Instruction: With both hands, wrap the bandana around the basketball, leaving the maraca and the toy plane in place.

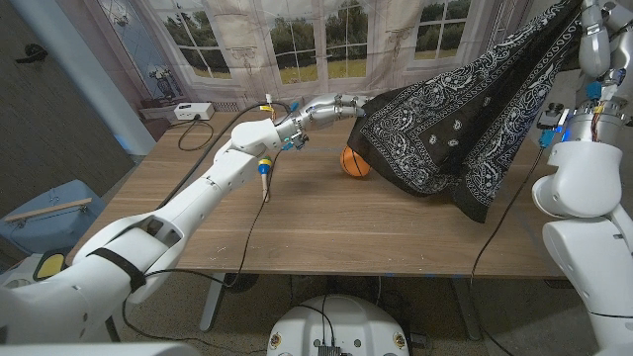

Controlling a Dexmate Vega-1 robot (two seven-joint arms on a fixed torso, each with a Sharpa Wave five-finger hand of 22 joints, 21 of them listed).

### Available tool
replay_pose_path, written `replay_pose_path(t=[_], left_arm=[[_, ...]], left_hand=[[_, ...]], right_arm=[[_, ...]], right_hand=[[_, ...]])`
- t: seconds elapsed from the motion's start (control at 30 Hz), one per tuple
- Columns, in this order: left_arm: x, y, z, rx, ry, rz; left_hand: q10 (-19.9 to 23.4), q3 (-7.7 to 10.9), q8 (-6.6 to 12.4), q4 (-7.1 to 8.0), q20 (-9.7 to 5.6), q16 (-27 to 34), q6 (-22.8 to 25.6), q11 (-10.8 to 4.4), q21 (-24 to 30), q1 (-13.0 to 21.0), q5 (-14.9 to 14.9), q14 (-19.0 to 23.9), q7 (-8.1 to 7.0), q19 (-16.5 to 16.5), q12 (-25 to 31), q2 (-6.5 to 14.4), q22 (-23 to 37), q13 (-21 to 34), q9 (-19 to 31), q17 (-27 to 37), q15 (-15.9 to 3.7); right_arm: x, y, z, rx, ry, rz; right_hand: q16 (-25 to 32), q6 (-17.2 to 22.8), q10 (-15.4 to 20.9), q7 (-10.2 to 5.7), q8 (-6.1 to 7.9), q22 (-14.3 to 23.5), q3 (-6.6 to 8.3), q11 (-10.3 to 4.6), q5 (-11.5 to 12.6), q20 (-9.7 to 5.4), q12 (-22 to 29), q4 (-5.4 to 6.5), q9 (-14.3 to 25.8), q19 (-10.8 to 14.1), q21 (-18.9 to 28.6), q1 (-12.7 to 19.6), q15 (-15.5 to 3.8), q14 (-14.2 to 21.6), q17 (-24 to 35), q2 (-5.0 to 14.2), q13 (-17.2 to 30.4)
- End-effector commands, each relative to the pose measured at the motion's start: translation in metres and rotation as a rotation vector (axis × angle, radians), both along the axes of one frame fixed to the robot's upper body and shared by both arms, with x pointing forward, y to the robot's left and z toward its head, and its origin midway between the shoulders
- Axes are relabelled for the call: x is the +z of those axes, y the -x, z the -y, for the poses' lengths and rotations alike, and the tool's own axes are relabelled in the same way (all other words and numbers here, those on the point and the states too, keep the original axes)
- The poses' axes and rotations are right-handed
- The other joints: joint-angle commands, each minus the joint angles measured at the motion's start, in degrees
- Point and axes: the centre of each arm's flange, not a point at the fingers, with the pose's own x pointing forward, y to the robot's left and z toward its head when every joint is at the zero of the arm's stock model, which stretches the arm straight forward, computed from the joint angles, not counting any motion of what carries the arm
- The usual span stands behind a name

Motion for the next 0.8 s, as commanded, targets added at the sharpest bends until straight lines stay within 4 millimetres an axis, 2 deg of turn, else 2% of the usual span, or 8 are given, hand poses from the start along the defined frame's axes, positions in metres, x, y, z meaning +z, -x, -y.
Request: replay_pose_path(t=[0.03,0.23,0.47,0.77,0.8], left_arm=[[0.071,0.092,0.033,0.023,0.004,0.226],[0.087,0.121,0.033,0.061,0.001,0.292],[0.094,0.154,0.029,0.080,0.029,0.363],[0.097,0.191,0.005,0.170,0.124,0.401],[0.097,0.194,0.001,0.178,0.136,0.401]], left_hand=[[0.5,0.01,12.74,0.38,-0.66,0.1,-0.4,0.08,0.6,0.1,0.4,0.3,-0.02,0.2,0.4,0.5,0.3,0.2,19.1,0.1,-0.33],[0.5,0.16,13.82,0.47,-0.79,0.0,-0.7,-0.16,0.8,-0.1,0.7,0.4,-0.21,0.3,0.5,0.4,0.3,0.4,20.6,0.2,-0.39],[0.7,0.37,14.96,0.54,-0.90,0.0,-0.8,-0.14,1.0,-0.2,1.0,0.5,-0.01,0.4,0.5,0.3,0.3,0.5,22.1,0.2,-0.30],[0.7,0.55,16.00,0.59,-1.28,-0.1,-0.7,-0.31,1.3,-0.4,1.3,0.6,-0.35,0.8,0.5,0.1,0.3,0.6,23.3,0.2,-0.41],[0.7,0.60,16.16,0.61,-1.29,-0.1,-0.8,0.07,1.3,-0.4,1.3,0.6,-0.38,0.8,0.5,0.1,0.3,0.6,23.6,0.2,-0.38]], right_arm=[[-0.004,0.009,0.008,-0.090,0.115,-0.120],[-0.002,0.009,0.013,-0.086,0.149,-0.143],[0.001,0.002,0.015,-0.150,0.138,-0.196],[0.015,-0.017,0.008,-0.160,0.209,-0.283],[0.018,-0.018,0.008,-0.153,0.217,-0.289]], right_hand=[[-0.1,0.4,-0.6,-0.67,0.34,0.2,-0.26,0.10,0.1,0.13,-0.5,0.09,0.0,-0.4,0.2,1.4,-8.35,-0.7,0.4,2.02,0.1],[-0.1,0.1,-0.9,-0.81,0.35,0.1,-0.41,0.21,0.1,0.22,-0.6,0.10,-0.1,-0.6,0.3,1.4,-8.09,-1.1,0.7,2.05,0.0],[-0.1,-0.3,-1.5,-0.83,0.37,0.1,-0.70,0.08,0.0,0.12,-0.9,0.13,-0.3,-1.0,0.3,1.4,-8.16,-1.9,1.1,2.04,-0.1],[-0.6,-0.5,-3.2,-1.09,0.51,0.1,-1.06,0.33,-0.1,0.22,-1.4,0.05,-0.6,-1.6,0.3,1.5,-7.09,-3.9,1.5,1.99,-0.1],[-0.6,-0.5,-3.2,-0.98,0.54,0.1,-1.06,0.38,-0.1,0.30,-1.4,0.01,-0.6,-1.6,0.3,1.6,-7.05,-4.0,1.5,2.05,-0.2]])
